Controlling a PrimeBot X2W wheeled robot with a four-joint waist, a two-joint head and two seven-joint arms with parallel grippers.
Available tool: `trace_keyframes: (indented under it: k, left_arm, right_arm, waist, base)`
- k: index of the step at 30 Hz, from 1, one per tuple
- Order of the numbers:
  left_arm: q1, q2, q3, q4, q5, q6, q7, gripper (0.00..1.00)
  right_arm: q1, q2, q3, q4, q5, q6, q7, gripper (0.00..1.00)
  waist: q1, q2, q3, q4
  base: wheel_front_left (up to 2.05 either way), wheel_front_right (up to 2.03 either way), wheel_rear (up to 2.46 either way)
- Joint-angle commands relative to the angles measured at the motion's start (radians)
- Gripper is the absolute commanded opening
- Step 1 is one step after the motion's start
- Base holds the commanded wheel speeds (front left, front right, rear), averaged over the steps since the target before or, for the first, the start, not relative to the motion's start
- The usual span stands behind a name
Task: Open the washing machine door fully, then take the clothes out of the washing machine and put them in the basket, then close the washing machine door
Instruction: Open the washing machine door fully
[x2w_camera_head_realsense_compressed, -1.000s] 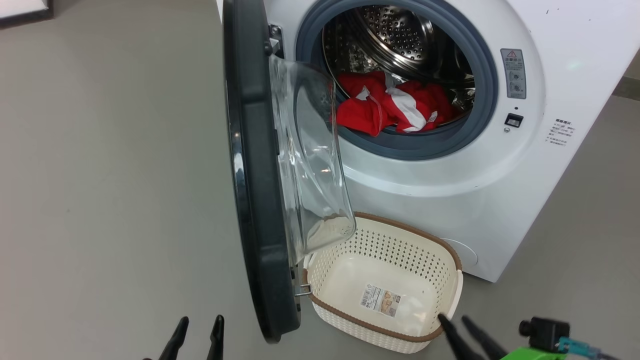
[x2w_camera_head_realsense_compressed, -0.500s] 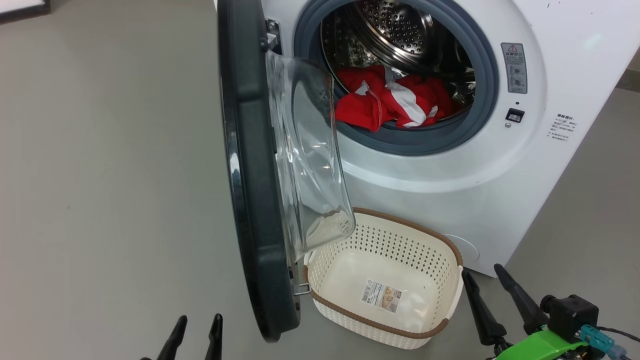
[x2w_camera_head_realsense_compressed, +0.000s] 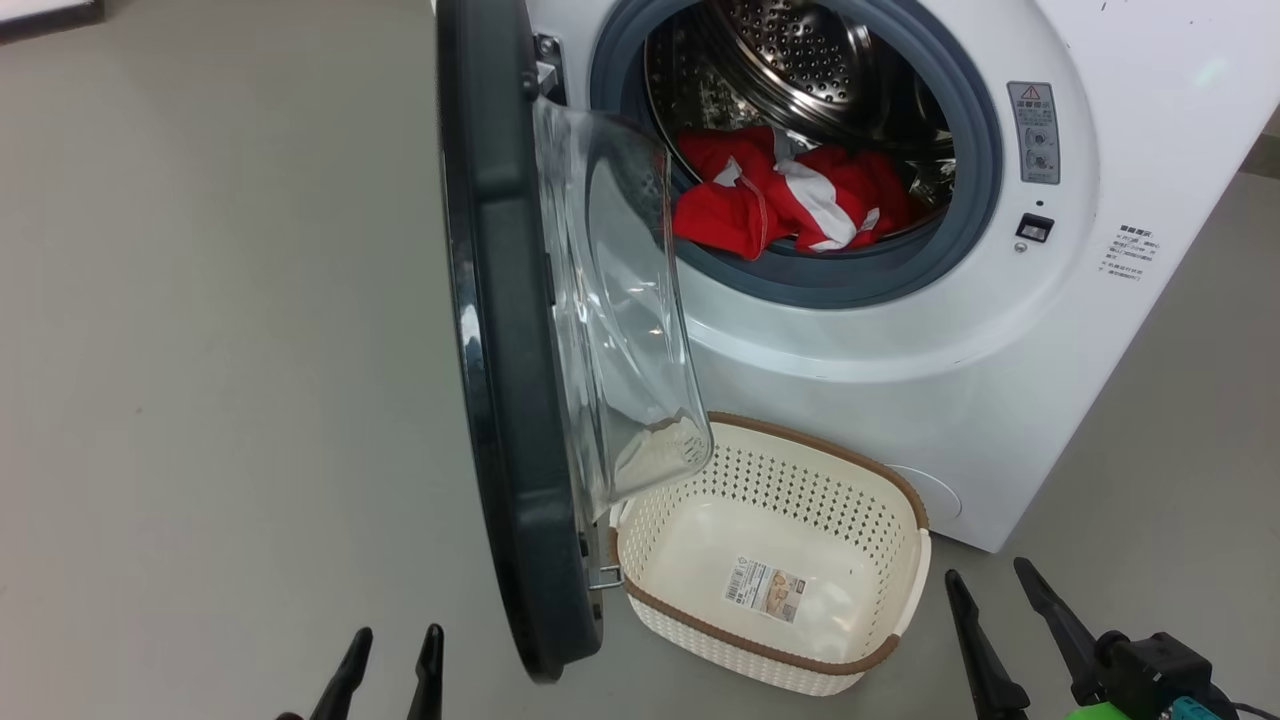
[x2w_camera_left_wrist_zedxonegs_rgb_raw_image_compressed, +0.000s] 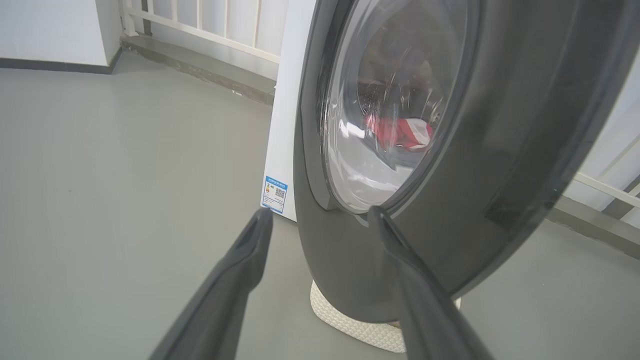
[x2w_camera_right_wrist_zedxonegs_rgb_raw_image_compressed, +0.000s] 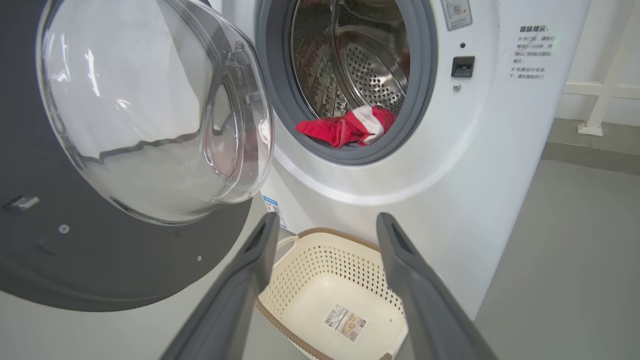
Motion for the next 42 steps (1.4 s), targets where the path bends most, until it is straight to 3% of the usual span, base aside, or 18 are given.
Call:
trace_keyframes:
  k: [1, 10, 11, 12, 13, 16, 22, 25, 29, 35, 42]
  left_arm:
    - [-0.03, 0.008, 0.035, -0.029, 0.012, -0.006, -0.012, 1.0]
    - [-0.033, 0.008, 0.037, -0.035, 0.008, -0.006, -0.012, 1.0]
    - [-0.034, 0.008, 0.039, -0.038, -0.002, -0.006, -0.012, 0.47]
    - [-0.036, 0.008, 0.043, -0.044, -0.017, -0.006, -0.012, 0.14]
    - [-0.039, 0.008, 0.049, -0.053, -0.028, -0.006, -0.012, 0.0]
    - [-0.054, 0.008, 0.072, -0.102, -0.023, -0.006, -0.012, 0.0]
    - [-0.098, 0.008, 0.104, -0.332, -0.02, 0.0, -0.012, 0.0]
    - [-0.121, 0.008, 0.066, -0.456, -0.001, 0.008, -0.012, 0.0]
    - [-0.138, 0.008, -0.058, -0.593, 0.039, 0.017, -0.012, 0.0]
    - [-0.111, 0.008, -0.264, -0.543, 0.071, 0.007, -0.012, 0.0]
    - [-0.095, 0.008, -0.322, -0.326, 0.012, 0.0, -0.012, 0.0]
  right_arm:
    - [-0.014, -0.006, 0.016, -0.019, -0.005, 0.008, -0.009, 1.0]
    - [-0.018, -0.002, 0.02, -0.019, -0.006, 0.008, -0.009, 1.0]
    - [-0.018, -0.002, 0.022, -0.019, -0.005, 0.008, -0.009, 1.0]
    - [-0.018, -0.002, 0.025, -0.019, -0.002, 0.008, -0.009, 1.0]
    - [-0.019, -0.002, 0.028, -0.019, 0.002, 0.008, -0.009, 1.0]
    - [-0.021, -0.002, 0.034, -0.02, 0.005, 0.008, -0.009, 1.0]
    - [-0.029, -0.009, 0.039, -0.03, 0.009, 0.008, -0.009, 1.0]
    - [-0.032, -0.012, 0.041, -0.033, 0.012, 0.008, -0.009, 1.0]
    - [-0.034, -0.014, 0.046, -0.033, 0.015, 0.008, -0.01, 1.0]
    - [-0.036, -0.014, 0.051, -0.034, 0.014, 0.008, -0.01, 1.0]
    - [-0.041, -0.011, 0.055, -0.034, 0.015, 0.008, -0.01, 1.0]
  waist:
    - [0.0, 0.0, 0.001, -0.002]
    - [0.0, 0.0, 0.001, -0.008]
    - [0.0, 0.0, 0.001, -0.008]
    - [0.0, 0.0, 0.002, -0.008]
    - [0.0, 0.0, 0.002, -0.008]
    - [0.0, 0.0, 0.004, -0.007]
    - [0.0, 0.0, 0.01, -0.006]
    - [0.0, 0.0, 0.014, -0.007]
    - [0.0, 0.0, 0.014, -0.014]
    - [0.0, 0.0, 0.018, -0.026]
    - [0.0, 0.0, 0.024, -0.038]
  base:
    - [0.0, 0.0, 0.0]
    - [0.0, 0.0, 0.0]
    - [0.0, 0.0, 0.0]
    - [0.0, 0.0, 0.0]
    - [0.0, 0.0, 0.0]
    - [0.0, 0.0, 0.0]
    - [0.0, 0.0, 0.0]
    - [0.0, 0.0, 0.0]
    - [0.0, 0.0, 0.0]
    - [0.0, 0.0, 0.0]
    - [0.0, 0.0, 0.0]
